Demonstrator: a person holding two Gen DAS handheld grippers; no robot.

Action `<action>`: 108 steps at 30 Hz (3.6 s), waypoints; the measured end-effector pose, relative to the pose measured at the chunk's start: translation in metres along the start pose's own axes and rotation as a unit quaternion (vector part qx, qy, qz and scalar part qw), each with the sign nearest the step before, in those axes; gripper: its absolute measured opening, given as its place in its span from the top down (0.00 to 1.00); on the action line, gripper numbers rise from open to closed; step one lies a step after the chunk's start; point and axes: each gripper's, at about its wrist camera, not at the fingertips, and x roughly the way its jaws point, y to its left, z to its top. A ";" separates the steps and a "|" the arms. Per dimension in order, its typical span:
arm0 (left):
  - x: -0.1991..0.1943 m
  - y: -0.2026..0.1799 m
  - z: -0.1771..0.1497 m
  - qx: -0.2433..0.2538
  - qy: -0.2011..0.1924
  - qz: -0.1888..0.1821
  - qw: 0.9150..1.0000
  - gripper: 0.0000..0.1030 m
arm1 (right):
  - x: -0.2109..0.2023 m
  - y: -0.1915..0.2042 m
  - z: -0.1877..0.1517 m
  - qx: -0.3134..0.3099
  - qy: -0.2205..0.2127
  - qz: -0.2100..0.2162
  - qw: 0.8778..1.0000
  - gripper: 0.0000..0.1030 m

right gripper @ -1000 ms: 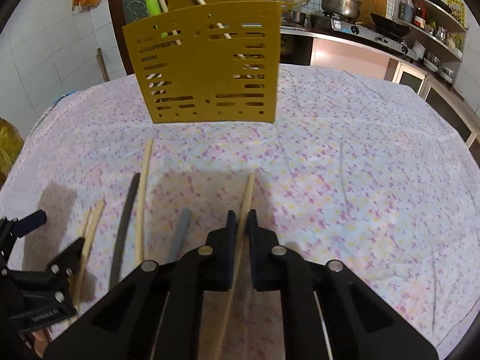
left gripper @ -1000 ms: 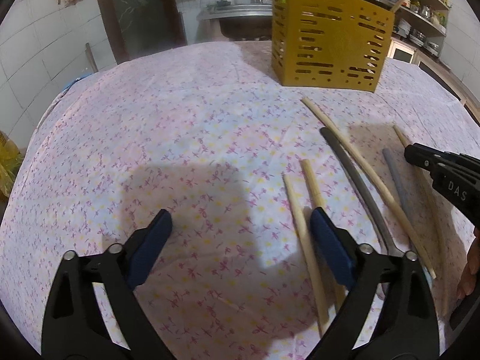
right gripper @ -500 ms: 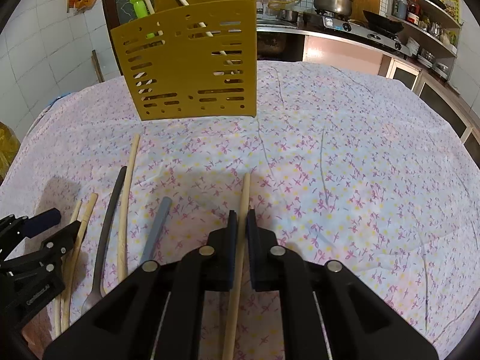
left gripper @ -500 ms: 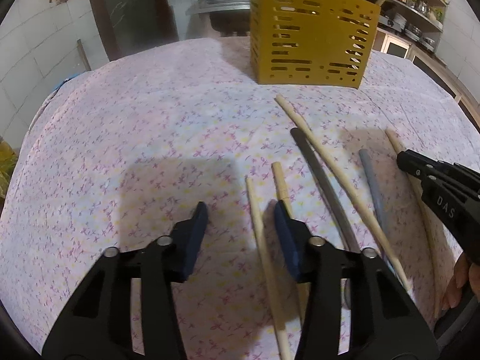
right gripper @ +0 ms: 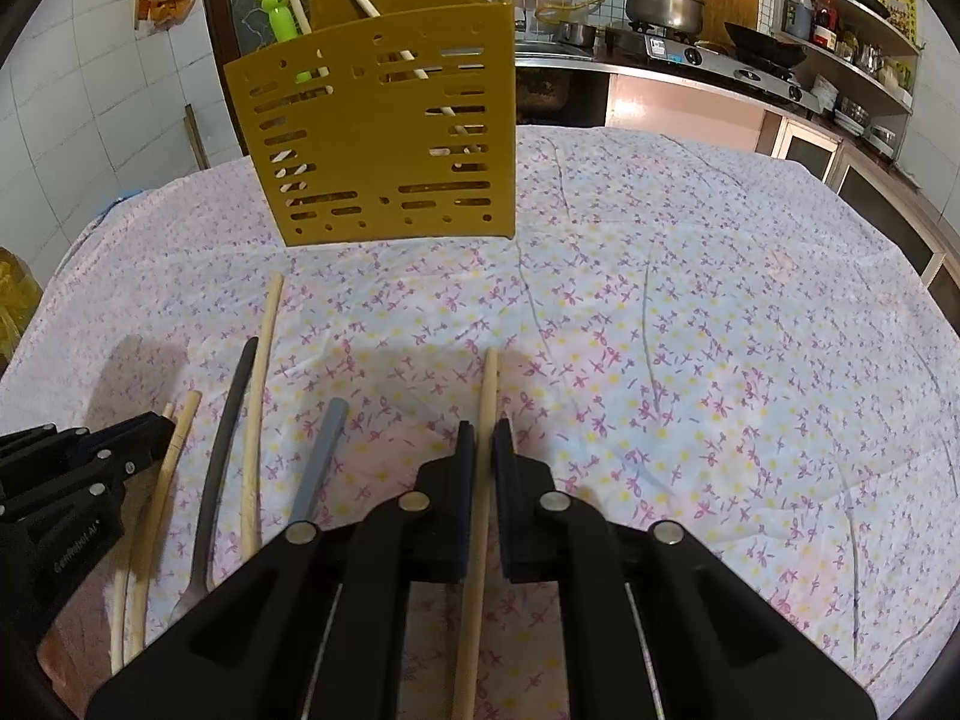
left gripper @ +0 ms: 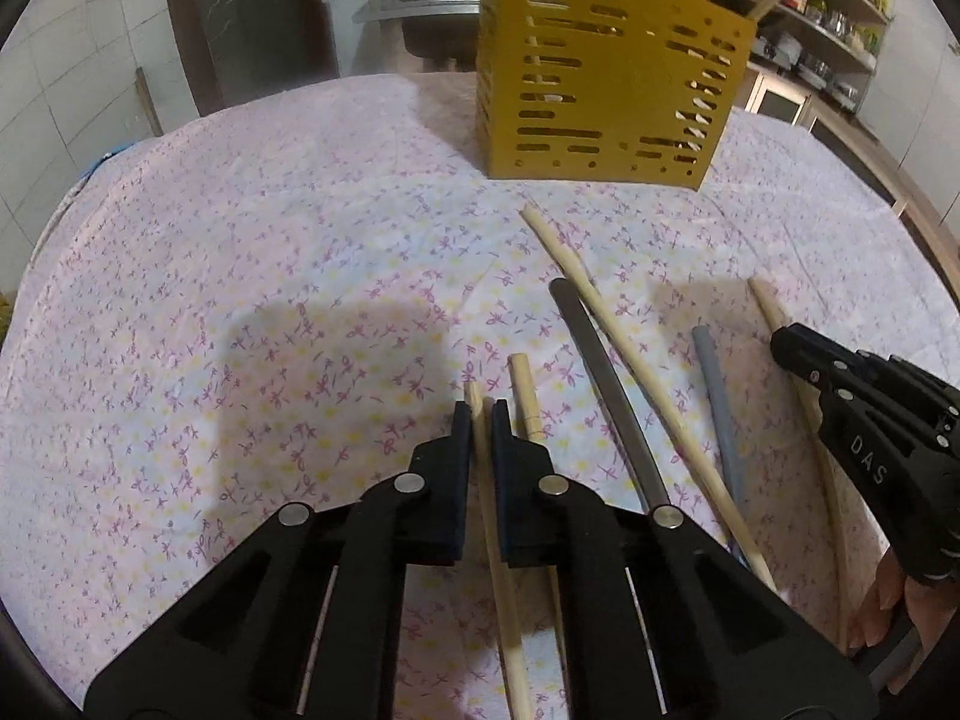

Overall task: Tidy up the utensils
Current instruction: 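Return the right tool to grasp a chopstick while the left tool grasps another chopstick, then lift both chopsticks over the yellow holder and open both tools to drop them in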

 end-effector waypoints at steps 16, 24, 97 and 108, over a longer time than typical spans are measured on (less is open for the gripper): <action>-0.084 0.021 0.004 -0.008 -0.176 0.027 0.984 0.95 | -0.072 -0.006 0.008 0.031 -0.151 0.041 0.987 0.94; -0.125 0.029 0.000 -0.023 -0.261 0.040 0.964 0.97 | -0.107 0.004 0.005 0.020 -0.252 0.040 0.967 0.94; -0.129 0.048 0.006 -0.051 -0.265 0.047 0.962 0.96 | -0.124 -0.004 -0.001 0.021 -0.299 0.021 0.954 0.94; -0.130 0.049 0.006 -0.052 -0.265 0.046 0.962 0.96 | -0.125 -0.004 -0.002 0.022 -0.303 0.022 0.953 0.94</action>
